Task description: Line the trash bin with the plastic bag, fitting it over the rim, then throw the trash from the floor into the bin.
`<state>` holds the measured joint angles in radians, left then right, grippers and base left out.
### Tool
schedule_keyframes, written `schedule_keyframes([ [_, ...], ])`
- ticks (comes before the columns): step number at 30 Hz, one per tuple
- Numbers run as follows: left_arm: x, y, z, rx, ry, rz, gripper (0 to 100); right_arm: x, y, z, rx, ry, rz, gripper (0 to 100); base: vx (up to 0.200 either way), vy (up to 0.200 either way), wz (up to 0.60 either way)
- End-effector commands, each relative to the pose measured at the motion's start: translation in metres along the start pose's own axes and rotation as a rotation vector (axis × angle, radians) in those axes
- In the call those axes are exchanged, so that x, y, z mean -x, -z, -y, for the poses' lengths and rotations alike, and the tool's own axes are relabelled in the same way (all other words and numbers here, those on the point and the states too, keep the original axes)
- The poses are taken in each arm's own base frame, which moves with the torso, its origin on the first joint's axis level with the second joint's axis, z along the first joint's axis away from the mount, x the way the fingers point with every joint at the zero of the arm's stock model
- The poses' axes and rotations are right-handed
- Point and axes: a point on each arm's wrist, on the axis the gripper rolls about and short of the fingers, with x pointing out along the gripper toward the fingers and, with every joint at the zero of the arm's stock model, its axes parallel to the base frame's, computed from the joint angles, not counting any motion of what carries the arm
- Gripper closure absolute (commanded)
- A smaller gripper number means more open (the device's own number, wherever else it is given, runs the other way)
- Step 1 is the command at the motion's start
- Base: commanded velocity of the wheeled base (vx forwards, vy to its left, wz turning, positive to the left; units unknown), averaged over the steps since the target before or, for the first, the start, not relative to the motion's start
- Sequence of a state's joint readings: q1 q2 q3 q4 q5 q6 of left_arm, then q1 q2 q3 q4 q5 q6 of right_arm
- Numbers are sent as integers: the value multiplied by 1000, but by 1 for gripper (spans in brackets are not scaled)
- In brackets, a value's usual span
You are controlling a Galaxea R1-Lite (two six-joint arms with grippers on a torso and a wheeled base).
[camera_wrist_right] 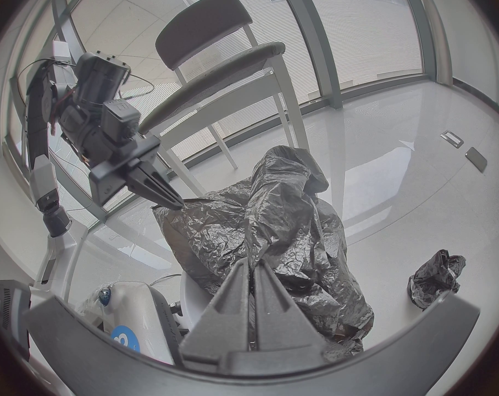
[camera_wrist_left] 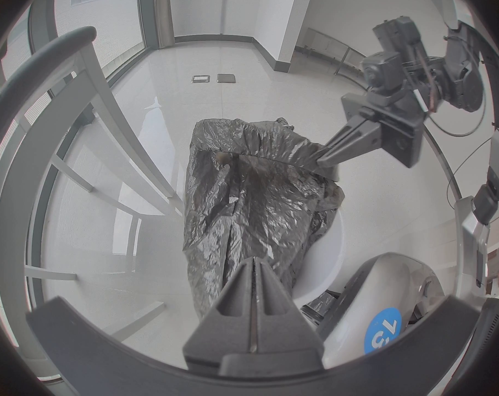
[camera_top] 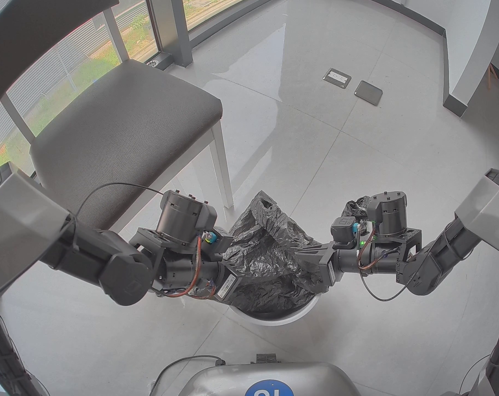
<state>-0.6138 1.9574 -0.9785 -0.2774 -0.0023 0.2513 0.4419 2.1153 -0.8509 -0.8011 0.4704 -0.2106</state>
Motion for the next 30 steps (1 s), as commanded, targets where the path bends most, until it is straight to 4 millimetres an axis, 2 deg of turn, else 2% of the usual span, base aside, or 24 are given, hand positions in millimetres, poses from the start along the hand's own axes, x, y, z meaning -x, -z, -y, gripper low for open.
schedule_keyframes([
  [1,-25,3,1,0,4,-38,100,6,-8,-5,14,-5,19,100,0,0,0],
  [8,-44,2,13,-14,36,-66,100,11,-15,-9,29,-8,38,100,0,0,0],
  [16,-86,-2,32,-34,72,-75,100,19,-18,-14,32,-10,42,100,0,0,0],
  [18,-89,-5,32,-24,79,-78,100,23,-19,-16,32,-10,43,100,0,0,0],
  [24,-90,-9,27,-5,70,-89,100,29,-21,-19,34,-10,47,100,0,0,0],
  [30,-62,-29,20,22,46,-16,100,32,-10,-19,13,-8,12,100,0,0,0],
])
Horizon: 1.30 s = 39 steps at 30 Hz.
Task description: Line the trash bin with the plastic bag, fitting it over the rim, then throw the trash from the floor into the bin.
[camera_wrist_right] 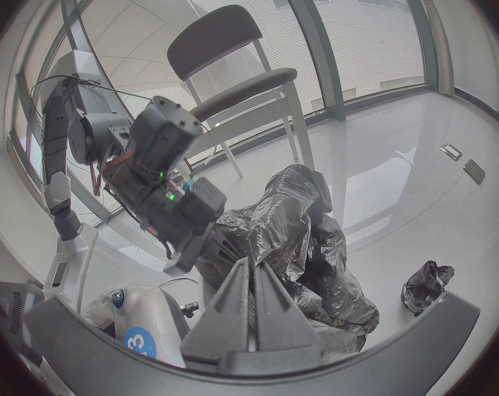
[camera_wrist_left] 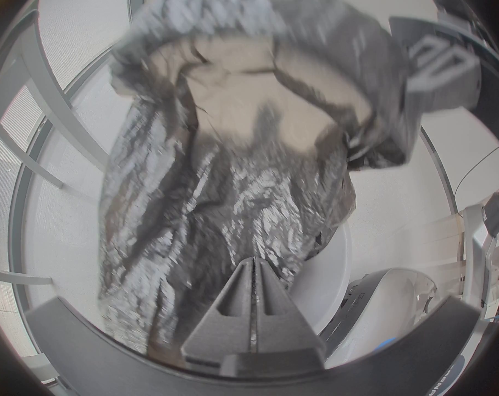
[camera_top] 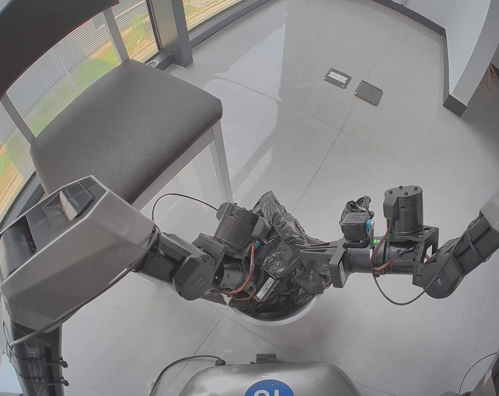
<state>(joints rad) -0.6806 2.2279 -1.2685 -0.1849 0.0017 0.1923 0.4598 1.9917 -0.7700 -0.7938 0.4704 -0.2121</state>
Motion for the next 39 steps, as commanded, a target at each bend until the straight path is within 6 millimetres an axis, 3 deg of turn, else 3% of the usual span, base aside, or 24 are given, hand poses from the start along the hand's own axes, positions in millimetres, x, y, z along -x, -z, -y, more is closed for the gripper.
schedule_keyframes([
  [1,22,-14,-5,9,-18,59,100,6,8,-1,-17,5,-25,100,0,0,0],
  [5,33,-20,-10,17,-32,86,100,18,15,2,-28,24,-45,100,0,0,0],
  [15,42,-20,-30,30,-101,91,100,36,0,-2,-15,38,-16,100,0,0,0],
  [24,11,-7,-25,-7,-85,26,100,39,-4,-7,-8,30,-10,100,0,0,0],
  [39,-25,-7,-4,-29,-33,2,100,46,-16,-16,15,16,16,100,0,0,0],
])
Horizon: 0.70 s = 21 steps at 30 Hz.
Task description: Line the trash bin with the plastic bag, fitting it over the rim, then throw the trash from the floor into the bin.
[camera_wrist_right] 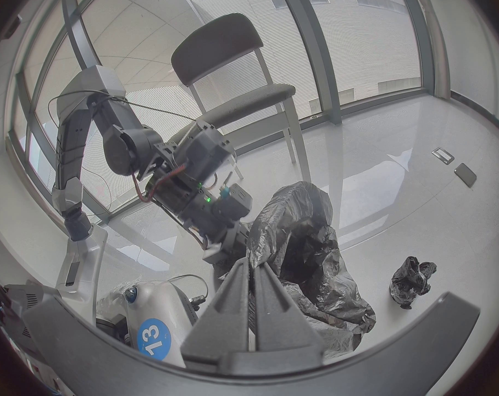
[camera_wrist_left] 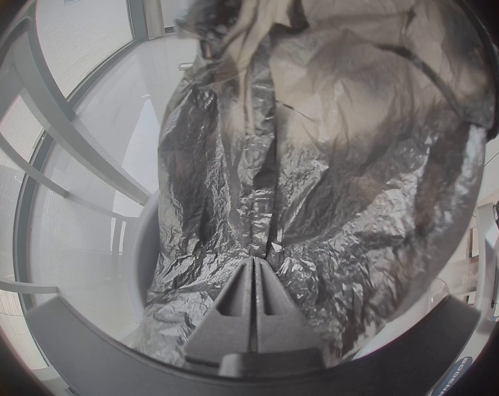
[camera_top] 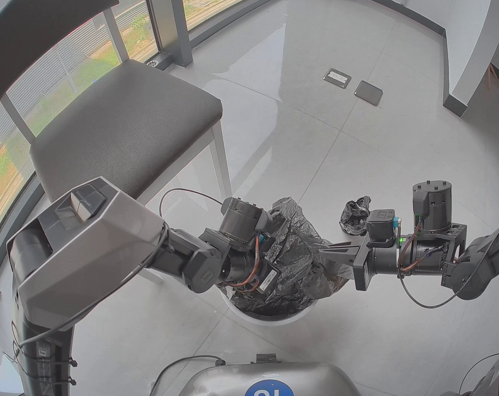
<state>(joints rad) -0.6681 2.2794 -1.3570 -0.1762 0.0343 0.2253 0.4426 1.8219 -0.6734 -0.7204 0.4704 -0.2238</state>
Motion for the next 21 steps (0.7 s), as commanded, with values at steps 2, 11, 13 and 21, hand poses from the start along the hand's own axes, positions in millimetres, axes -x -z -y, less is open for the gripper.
schedule_keyframes([
  [2,-12,3,6,-6,19,-28,100,3,-7,-4,16,-5,23,100,0,0,0],
  [11,-11,2,13,24,33,-30,100,4,-9,-9,20,-20,21,100,0,0,0],
  [13,-11,1,19,49,41,-25,100,8,-10,-9,12,-17,13,100,0,0,0],
  [21,-13,-2,27,49,57,-19,100,8,-10,-10,8,-20,11,100,0,0,0],
])
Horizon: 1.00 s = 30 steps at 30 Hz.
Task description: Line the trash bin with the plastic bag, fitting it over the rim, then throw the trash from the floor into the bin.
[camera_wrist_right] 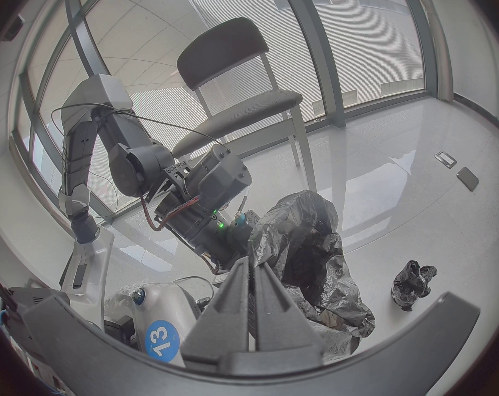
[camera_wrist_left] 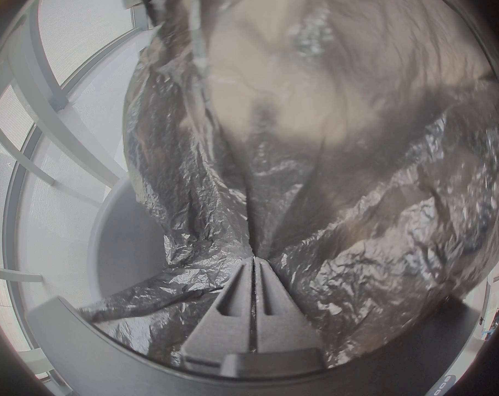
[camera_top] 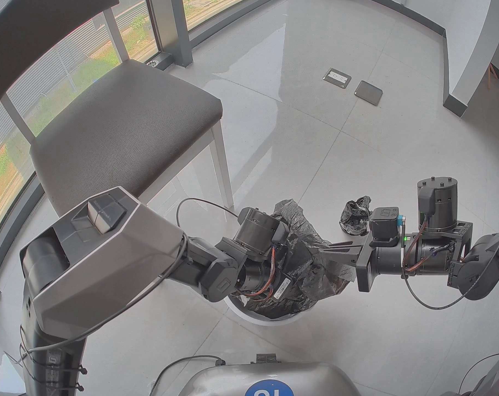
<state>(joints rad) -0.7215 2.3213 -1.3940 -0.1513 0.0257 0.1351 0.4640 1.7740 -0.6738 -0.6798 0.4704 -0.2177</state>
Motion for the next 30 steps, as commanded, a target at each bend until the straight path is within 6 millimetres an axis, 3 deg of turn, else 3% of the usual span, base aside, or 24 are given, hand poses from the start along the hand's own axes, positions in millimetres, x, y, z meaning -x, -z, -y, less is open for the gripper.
schedule_keyframes([
  [1,-2,0,3,-4,5,1,100,0,-1,-1,4,-1,6,100,0,0,0],
  [17,-4,-2,4,-12,11,3,100,-2,-8,-5,21,-15,23,100,0,0,0],
  [21,-3,-2,16,-32,34,-20,100,-2,-12,-11,33,-34,35,100,0,0,0],
  [30,-4,-3,18,-29,38,-32,100,-2,-15,-17,45,-50,43,100,0,0,0],
])
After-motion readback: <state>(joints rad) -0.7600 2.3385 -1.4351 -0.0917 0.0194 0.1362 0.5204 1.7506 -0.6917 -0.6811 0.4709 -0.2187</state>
